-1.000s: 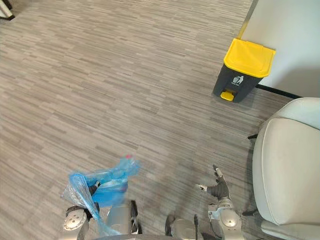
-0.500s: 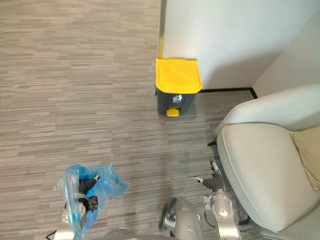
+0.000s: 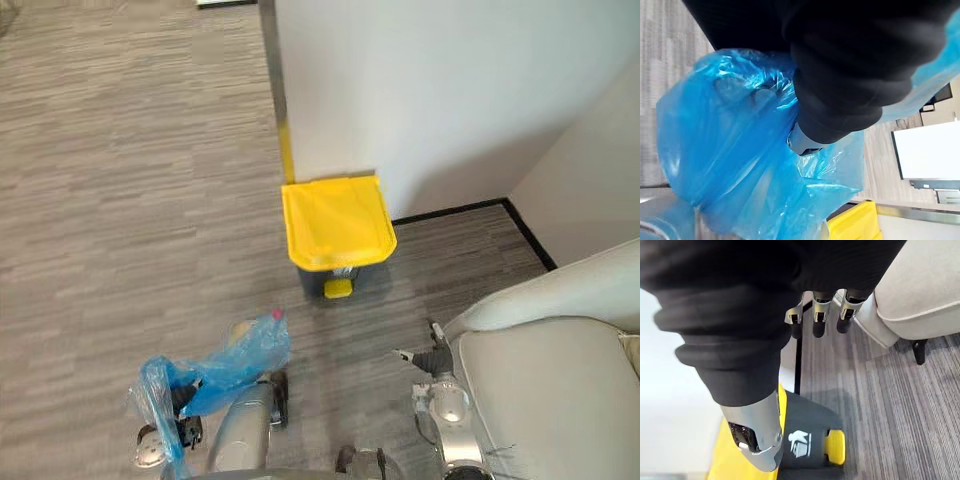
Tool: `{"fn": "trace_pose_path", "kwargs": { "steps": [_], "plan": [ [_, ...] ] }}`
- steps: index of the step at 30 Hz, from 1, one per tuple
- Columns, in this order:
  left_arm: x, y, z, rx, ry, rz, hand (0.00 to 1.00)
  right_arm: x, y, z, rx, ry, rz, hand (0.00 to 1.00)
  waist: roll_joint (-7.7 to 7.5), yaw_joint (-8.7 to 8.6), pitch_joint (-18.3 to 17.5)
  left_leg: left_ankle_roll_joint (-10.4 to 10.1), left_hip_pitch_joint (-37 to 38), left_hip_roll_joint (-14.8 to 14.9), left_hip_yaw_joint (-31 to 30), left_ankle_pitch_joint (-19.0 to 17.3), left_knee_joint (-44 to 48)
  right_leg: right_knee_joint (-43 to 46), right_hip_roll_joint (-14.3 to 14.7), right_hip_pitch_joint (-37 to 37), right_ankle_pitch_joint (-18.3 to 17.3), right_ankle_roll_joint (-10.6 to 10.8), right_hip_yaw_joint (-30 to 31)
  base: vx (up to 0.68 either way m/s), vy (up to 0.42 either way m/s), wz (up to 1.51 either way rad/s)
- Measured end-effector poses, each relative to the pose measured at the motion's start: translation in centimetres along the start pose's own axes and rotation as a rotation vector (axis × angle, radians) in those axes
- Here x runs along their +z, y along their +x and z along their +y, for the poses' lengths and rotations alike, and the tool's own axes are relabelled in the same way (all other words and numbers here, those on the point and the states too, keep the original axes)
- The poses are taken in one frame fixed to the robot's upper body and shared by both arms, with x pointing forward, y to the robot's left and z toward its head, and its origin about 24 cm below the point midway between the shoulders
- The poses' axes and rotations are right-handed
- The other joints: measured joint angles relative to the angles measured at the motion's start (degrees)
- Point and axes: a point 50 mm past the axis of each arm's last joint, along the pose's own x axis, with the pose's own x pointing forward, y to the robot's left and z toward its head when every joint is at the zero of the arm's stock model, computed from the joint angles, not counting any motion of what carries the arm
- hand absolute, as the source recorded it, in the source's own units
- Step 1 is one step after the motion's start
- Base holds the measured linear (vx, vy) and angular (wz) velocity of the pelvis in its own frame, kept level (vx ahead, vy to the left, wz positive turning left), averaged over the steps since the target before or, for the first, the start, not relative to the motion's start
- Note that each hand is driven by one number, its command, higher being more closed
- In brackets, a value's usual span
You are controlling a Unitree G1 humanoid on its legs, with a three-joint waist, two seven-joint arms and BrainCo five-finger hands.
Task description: Gather rubbish on tea table into small bin, then transfer packed bag to large trash can.
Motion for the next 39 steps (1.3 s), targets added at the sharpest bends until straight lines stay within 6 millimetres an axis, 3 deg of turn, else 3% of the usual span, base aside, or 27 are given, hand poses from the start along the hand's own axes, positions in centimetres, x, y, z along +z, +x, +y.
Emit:
{"fn": "trace_pose_path", "kwargs": {
  "steps": [2, 3, 4, 5, 6, 7, 10, 11, 12, 13, 15, 18, 25, 29, 34, 37, 39],
  "plan": [
    [0.8, 0.4, 0.0, -0.003, 0.003, -0.029, 1.00, -0.6, -0.3, -0.1, -0.005, -0.003, 0.019, 0.00, -2.07, 0.00, -0.9, 1.4, 1.5, -2.3, 2.5, -4.0, 0.6, 6.9, -3.7, -2.5, 0.0, 1.7, 1.1, 0.60, 0.252, -0.26],
    [0.7, 0.3, -0.1, -0.005, 0.003, -0.026, 1.00, -0.5, -0.3, -0.1, -0.005, -0.003, 0.017, 0.00, -2.19, -0.19, -0.8, 2.2, 2.8, -2.8, 3.3, -5.0, 1.0, 10.9, -4.9, -3.4, 0.7, 3.0, 1.1, 0.65, 0.299, -0.34],
    [0.6, 0.3, -0.1, -0.007, 0.005, -0.022, 1.00, -0.2, -0.1, 0.1, -0.002, 0.001, 0.008, 0.00, -2.10, -1.05, -0.8, 3.1, 5.7, -3.6, 3.7, -7.1, 0.9, 19.7, -6.7, -5.8, 3.2, 6.7, 1.0, 0.52, 0.243, -0.10],
    [0.6, 0.3, 0.1, -0.005, 0.012, -0.022, 1.00, -0.5, -0.2, 0.4, 0.003, 0.006, 0.021, 0.00, -1.94, -1.82, -0.6, 3.6, 8.7, -3.9, 3.6, -8.5, 0.3, 27.2, -7.7, -8.0, 2.4, 6.4, 0.8, 0.48, 0.193, -0.04],
    [0.7, 0.4, 0.2, -0.004, 0.017, -0.026, 1.00, -0.8, -0.3, 0.7, 0.013, 0.008, 0.034, 0.00, -1.78, -1.84, -0.5, 3.8, 12.2, -3.9, 3.6, -9.0, -0.9, 31.7, -8.0, -10.2, 1.2, 4.4, 0.2, 0.36, 0.118, -0.03],
    [0.8, 0.4, 0.2, -0.003, 0.018, -0.031, 1.00, -0.8, -0.4, 0.9, 0.019, 0.006, 0.034, 0.00, -1.77, -1.72, -0.6, 3.8, 13.9, -3.9, 3.5, -9.0, -1.8, 32.7, -8.1, -11.9, 0.7, 3.4, -0.6, 0.46, 0.106, -0.02],
    [1.2, 0.6, 0.5, 0.002, 0.029, -0.046, 1.00, -0.4, -0.2, 1.1, 0.027, -0.007, 0.018, 0.00, -1.72, -2.37, -0.8, 3.8, 17.3, -3.8, 1.8, -9.0, -4.3, 22.6, -6.1, -17.2, 0.3, 2.3, -2.2, 0.36, 0.009, 0.39],
    [1.1, 0.6, 0.8, 0.010, 0.030, -0.042, 1.00, -0.6, -0.2, 1.0, 0.021, -0.013, 0.024, 0.00, -2.05, -2.78, -1.0, 2.9, 18.2, -4.2, 1.5, -9.4, -4.0, 12.0, -5.0, -17.4, 4.3, 1.1, -2.1, 0.27, -0.056, 0.55],
    [1.0, 0.6, 1.0, 0.017, 0.032, -0.038, 1.00, -0.7, -0.3, 0.9, 0.018, -0.014, 0.026, 0.00, -2.62, -2.52, -1.2, 1.3, 19.1, -5.0, 1.3, -10.5, -3.8, 7.0, -5.2, -18.1, 12.2, 1.2, -1.7, 0.27, -0.072, 0.61],
    [0.6, 0.5, 0.8, 0.017, 0.028, -0.019, 1.00, -0.8, -0.2, 0.7, 0.008, -0.012, 0.034, 0.00, -1.80, -2.87, -1.4, 0.8, 19.5, -4.7, 0.5, -10.9, -3.8, 7.3, -5.1, -17.0, 11.8, 1.2, -2.3, 0.26, -0.060, 0.39],
    [0.2, 0.1, 0.7, 0.017, 0.018, -0.009, 1.00, -1.1, -0.3, 0.3, -0.018, -0.008, 0.042, 0.00, -0.09, -1.26, -2.9, 0.3, 20.3, -3.2, -0.1, -11.1, -5.2, 2.5, -3.4, -14.5, 12.3, 0.8, -2.7, 0.25, -0.081, 0.05],
    [0.1, 0.1, 0.7, 0.023, 0.007, -0.002, 1.00, -0.9, -0.1, 0.0, -0.032, 0.002, 0.038, 0.00, 0.71, -1.34, -3.3, -0.5, 21.5, -1.9, -0.4, -10.9, -8.0, -2.1, -1.5, -12.0, 14.3, -0.1, -3.7, 0.16, -0.086, 0.00],
    [-0.4, 0.5, -0.3, -0.007, 0.009, 0.030, 1.00, -3.0, -0.9, -1.3, -0.084, 0.021, 0.120, 0.00, 0.41, -1.58, -4.5, -1.5, 23.8, -2.9, -3.3, -10.1, -11.2, -7.9, -1.7, -7.3, 15.8, 0.7, -6.2, 0.05, 0.005, 0.16],
    [-0.4, 0.3, -1.4, -0.044, 0.010, 0.029, 1.00, -2.9, -0.8, -1.4, -0.095, 0.058, 0.122, 0.00, 0.28, -1.50, -4.5, -1.8, 22.6, -4.1, -2.8, -8.3, -11.1, -8.5, -3.3, -7.0, 16.3, 1.2, -8.2, -0.05, 0.038, 0.30],
    [-0.9, 0.0, -1.5, -0.054, 0.019, 0.043, 1.00, -2.6, -0.4, -0.6, -0.110, 0.114, 0.129, 0.00, 0.23, -1.34, -4.5, -1.8, 20.8, -3.4, -1.2, -8.4, -11.3, -7.9, -3.0, -8.9, 16.8, 0.9, -8.8, -0.09, -0.002, 0.08],
    [-1.1, -0.1, -1.4, -0.053, 0.026, 0.056, 1.00, -2.5, -0.2, -0.5, -0.126, 0.116, 0.134, 0.00, -0.45, -1.38, -4.1, -0.3, 19.6, -3.3, 0.9, -10.2, -10.5, -1.8, -4.4, -12.2, 13.2, 1.4, -8.6, -0.14, 0.003, 0.04],
    [-1.0, 0.0, -1.0, -0.061, 0.060, 0.054, 1.00, -3.2, -0.7, -0.6, -0.144, 0.125, 0.159, 0.00, -2.43, -1.98, -3.3, 1.7, 20.1, -4.0, 4.0, -12.6, -6.0, 5.6, -8.0, -13.6, 8.5, 2.3, -10.3, -0.05, 0.037, 0.38]
  ]
}}
